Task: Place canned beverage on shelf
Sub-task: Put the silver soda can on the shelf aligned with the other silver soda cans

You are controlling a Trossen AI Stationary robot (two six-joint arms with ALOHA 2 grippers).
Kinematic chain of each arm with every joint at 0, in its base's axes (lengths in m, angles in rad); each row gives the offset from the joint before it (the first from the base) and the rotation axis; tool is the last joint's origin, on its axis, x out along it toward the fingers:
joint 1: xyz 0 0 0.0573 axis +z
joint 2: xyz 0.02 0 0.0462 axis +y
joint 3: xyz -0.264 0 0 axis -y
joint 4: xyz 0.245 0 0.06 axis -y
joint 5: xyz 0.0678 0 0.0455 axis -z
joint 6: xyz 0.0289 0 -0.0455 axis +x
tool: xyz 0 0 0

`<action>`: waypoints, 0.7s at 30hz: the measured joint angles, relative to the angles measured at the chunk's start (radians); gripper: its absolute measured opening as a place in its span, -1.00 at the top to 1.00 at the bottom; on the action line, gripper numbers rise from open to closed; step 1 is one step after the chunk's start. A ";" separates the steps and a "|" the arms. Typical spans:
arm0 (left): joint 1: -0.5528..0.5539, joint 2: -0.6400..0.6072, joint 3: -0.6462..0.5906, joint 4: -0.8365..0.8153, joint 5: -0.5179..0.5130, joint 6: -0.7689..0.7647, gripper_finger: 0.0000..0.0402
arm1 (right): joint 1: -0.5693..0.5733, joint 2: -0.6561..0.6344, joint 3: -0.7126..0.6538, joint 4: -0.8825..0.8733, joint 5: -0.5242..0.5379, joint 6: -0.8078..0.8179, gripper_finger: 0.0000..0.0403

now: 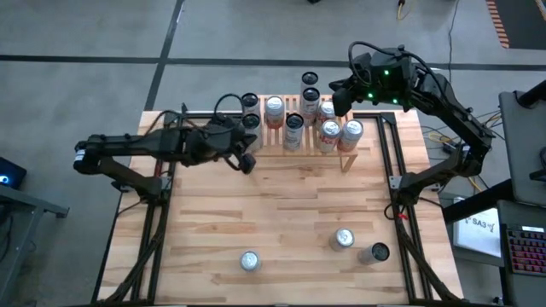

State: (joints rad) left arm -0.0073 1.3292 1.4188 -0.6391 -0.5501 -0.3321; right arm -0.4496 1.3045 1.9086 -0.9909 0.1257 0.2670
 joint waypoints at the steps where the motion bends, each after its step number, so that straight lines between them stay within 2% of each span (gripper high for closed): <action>1: -0.005 -0.004 0.018 -0.024 0.013 0.000 1.00 | 0.000 0.000 0.000 0.000 -0.007 0.003 0.95; 6: -0.024 -0.006 0.105 -0.126 0.018 -0.055 1.00 | 0.000 0.007 0.000 0.008 -0.119 0.003 0.96; 10: -0.043 -0.006 0.158 -0.183 0.023 -0.121 1.00 | 0.000 0.029 0.000 0.006 -0.304 0.013 0.95; 13: -0.052 -0.006 0.186 -0.235 0.040 -0.159 1.00 | 0.014 0.049 0.000 0.005 -0.473 0.068 0.95; 15: -0.059 -0.006 0.191 -0.252 0.040 -0.163 1.00 | 0.044 0.057 0.000 0.002 -0.550 0.109 0.95; 18: -0.067 -0.006 0.191 -0.269 0.058 -0.129 1.00 | 0.125 0.065 0.000 -0.004 -0.571 0.178 0.95; 21: -0.086 -0.006 0.191 -0.295 0.129 -0.083 1.00 | 0.210 0.065 0.000 -0.002 -0.572 0.276 0.95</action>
State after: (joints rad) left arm -0.0930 1.3231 1.6093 -0.9343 -0.4209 -0.4149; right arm -0.2397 1.3693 1.9083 -0.9934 -0.4460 0.5428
